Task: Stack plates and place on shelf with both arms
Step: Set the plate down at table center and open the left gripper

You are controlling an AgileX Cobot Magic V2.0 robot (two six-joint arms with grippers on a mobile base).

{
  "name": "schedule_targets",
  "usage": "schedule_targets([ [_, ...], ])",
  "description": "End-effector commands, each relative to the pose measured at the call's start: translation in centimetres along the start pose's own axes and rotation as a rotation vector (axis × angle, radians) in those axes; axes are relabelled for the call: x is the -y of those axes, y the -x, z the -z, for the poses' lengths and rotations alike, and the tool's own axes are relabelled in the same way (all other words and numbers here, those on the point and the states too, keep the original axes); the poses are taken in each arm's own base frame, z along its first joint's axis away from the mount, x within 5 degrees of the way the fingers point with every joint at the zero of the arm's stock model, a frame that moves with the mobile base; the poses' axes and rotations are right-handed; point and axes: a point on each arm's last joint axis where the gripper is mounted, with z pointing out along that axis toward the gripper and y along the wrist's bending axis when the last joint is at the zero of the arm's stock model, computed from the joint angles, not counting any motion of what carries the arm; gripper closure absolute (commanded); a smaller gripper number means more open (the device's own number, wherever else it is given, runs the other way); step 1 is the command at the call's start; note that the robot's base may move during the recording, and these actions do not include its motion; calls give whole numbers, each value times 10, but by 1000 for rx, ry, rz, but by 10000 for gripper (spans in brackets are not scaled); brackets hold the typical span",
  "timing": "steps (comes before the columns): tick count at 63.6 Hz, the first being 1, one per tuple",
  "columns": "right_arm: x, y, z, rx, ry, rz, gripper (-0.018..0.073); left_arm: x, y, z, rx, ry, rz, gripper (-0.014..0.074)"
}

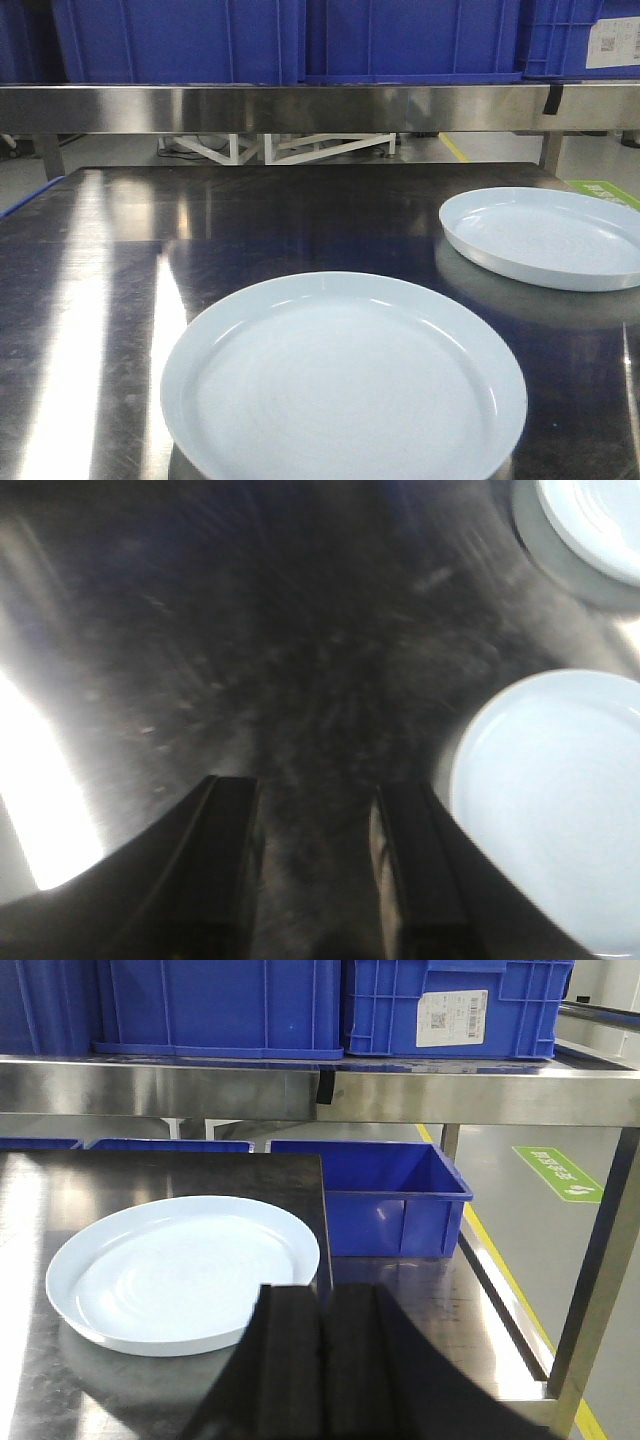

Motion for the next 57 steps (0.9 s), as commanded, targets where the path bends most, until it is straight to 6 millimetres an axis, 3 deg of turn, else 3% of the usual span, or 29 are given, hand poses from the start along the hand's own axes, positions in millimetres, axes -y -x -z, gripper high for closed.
schedule_targets([
  [1, 0, 14, 3, 120, -7, 6, 501, -11, -10, 34, 186, 39, 47, 347],
  [16, 1, 15, 3, 132, -8, 6, 501, -32, -77, 61, 316, 175, 156, 514],
  [25, 1, 16, 3, 138, -8, 6, 501, -36, -106, 63, 350, 236, 201, 512],
  [32, 0, 26, 5, 167, -7, -1, 501, -35, -117, 60, 387, 233, 217, 512],
  [45, -2, 83, 16, 174, 9, -2, 501, -35, -124, 54, 406, 234, 215, 512],
  [48, -3, 104, 18, 153, 14, -1, 501, -35, -123, 54, 414, 234, 214, 512],
  [57, -6, 155, 6, 25, 28, 3, 501, -35, -122, 54, 423, 234, 212, 512],
])
